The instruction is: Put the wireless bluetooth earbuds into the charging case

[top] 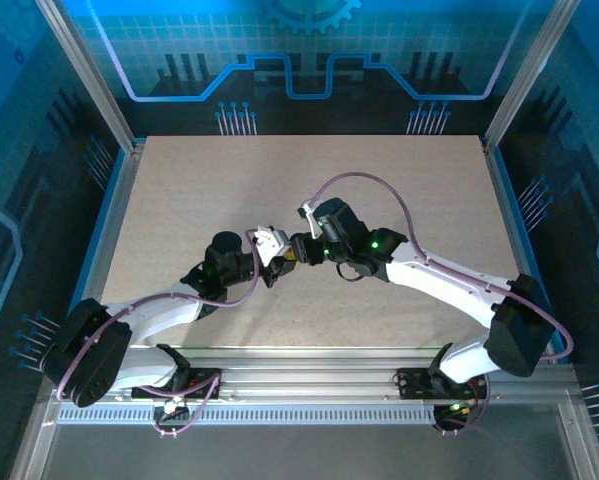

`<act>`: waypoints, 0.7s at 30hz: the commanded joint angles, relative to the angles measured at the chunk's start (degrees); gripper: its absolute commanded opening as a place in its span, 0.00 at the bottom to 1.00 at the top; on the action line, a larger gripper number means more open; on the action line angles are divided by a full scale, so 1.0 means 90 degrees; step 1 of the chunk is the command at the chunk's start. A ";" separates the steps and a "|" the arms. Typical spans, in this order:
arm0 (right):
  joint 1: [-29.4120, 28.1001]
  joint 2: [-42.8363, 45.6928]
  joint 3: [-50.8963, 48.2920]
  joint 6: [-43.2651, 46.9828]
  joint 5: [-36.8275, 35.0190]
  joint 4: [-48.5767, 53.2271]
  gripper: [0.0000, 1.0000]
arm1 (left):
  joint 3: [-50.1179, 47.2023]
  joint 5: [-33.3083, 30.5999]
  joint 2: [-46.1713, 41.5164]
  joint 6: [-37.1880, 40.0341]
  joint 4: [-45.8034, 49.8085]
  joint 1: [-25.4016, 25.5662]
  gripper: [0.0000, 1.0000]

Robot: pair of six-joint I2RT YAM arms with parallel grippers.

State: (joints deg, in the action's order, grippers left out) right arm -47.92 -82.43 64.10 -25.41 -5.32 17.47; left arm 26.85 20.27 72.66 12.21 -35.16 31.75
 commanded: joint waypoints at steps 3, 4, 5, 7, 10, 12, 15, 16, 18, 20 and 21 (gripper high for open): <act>0.0012 0.0431 0.0149 -0.0221 0.0341 -0.0252 0.39 | -0.0014 0.0087 -0.0139 0.0026 -0.0366 0.0037 0.11; 0.0018 0.0472 0.0139 -0.0255 0.0345 -0.0251 0.40 | -0.0024 0.0087 -0.0135 0.0024 -0.0369 0.0036 0.11; 0.0046 0.0514 0.0129 -0.0286 0.0347 -0.0252 0.40 | -0.0034 0.0087 -0.0144 0.0015 -0.0376 0.0037 0.11; 0.0086 0.0600 0.0107 -0.0364 0.0382 -0.0271 0.41 | -0.0034 0.0087 -0.0144 0.0011 -0.0390 0.0037 0.11; 0.0164 0.0705 0.0044 -0.0474 0.0481 -0.0339 0.43 | -0.0034 0.0078 -0.0163 0.0009 -0.0381 0.0039 0.11; 0.0221 0.0790 0.0010 -0.0574 0.0579 -0.0374 0.44 | -0.0027 0.0080 -0.0164 0.0011 -0.0372 0.0035 0.11; 0.0385 0.0976 -0.0062 -0.0830 0.0803 -0.0442 0.45 | -0.0024 0.0079 -0.0178 -0.0004 -0.0366 0.0036 0.11; 0.0442 0.1042 -0.0103 -0.0917 0.0904 -0.0470 0.45 | -0.0034 0.0072 -0.0183 -0.0009 -0.0369 0.0032 0.11; 0.0590 0.1159 -0.0182 -0.1202 0.1213 -0.0481 0.45 | -0.0034 0.0072 -0.0193 -0.0014 -0.0371 0.0036 0.11; 0.0788 0.1225 -0.0228 -0.1628 0.1461 -0.0322 0.43 | -0.0034 0.0071 -0.0221 0.0001 -0.0366 0.0037 0.11; 0.0882 0.1254 -0.0261 -0.1786 0.1677 -0.0321 0.42 | -0.0034 0.0062 -0.0239 -0.0004 -0.0354 0.0037 0.11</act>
State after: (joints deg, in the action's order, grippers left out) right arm -42.13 -72.73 62.96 -35.53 4.34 14.92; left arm 26.85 20.27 72.51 12.14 -36.36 31.79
